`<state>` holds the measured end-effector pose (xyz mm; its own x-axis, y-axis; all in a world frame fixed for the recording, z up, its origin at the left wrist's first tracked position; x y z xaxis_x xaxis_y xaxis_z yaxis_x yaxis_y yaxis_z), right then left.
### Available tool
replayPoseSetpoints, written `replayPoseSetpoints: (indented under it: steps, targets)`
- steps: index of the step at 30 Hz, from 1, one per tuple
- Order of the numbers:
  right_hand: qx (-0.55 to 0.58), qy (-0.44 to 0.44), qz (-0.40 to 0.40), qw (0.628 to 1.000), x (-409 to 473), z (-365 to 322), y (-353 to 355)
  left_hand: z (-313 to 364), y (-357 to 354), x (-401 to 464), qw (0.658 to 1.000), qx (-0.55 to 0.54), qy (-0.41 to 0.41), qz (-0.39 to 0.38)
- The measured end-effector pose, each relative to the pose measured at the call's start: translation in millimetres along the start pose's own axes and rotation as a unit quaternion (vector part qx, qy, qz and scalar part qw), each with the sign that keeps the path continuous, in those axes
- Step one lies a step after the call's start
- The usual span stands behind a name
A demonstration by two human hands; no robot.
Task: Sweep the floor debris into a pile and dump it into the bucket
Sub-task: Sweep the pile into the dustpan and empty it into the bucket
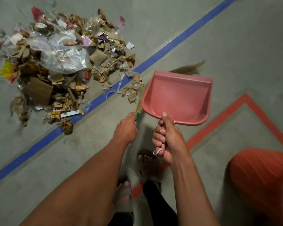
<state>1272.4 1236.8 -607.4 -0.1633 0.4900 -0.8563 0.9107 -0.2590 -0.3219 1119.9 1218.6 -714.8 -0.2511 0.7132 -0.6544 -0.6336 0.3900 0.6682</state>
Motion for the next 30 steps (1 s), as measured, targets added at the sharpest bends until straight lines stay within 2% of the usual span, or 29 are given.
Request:
replayPoseSetpoints:
  steps: [4, 9, 13, 17, 20, 23, 30]
  targets:
    - [-0.017, -0.023, -0.019, 0.999, 19, 25, -16, -41, 17, 35, 0.998, -0.007, 0.024, 0.051]
    - [-0.023, -0.037, -0.099, 0.994, 25, 20, -51, -70, 57, 44, 0.986, -0.031, 0.07, 0.145]
    - [-0.039, -0.03, -0.15, 0.987, 15, 14, -69, -66, 72, 15, 0.981, -0.055, 0.036, 0.181]
    - [-0.033, -0.033, -0.16, 0.986, 12, 21, -78, -62, 55, -5, 0.982, -0.09, 0.031, 0.165]
    - [-0.03, -0.034, -0.167, 0.985, 13, 24, -83, -57, 25, -2, 0.994, -0.029, 0.01, 0.106]
    - [-0.03, -0.032, -0.161, 0.986, 11, 22, -80, -71, 11, 4, 0.996, -0.004, 0.072, 0.047]
    - [-0.017, -0.042, -0.151, 0.988, 4, 25, -70, -93, 47, -8, 0.988, 0.012, 0.115, 0.104]
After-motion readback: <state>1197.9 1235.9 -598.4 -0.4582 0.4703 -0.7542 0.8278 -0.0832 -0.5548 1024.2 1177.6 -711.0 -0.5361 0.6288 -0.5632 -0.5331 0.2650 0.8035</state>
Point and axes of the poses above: each hand's wrist, its own x-axis towards the middle knuckle, its own y-axis out of the back of the hand, z = x × y, the point moved 6 cm from there along x, towards the middle knuckle, and after that the axes turned 2 degrees about y, right-handed, at the moved point
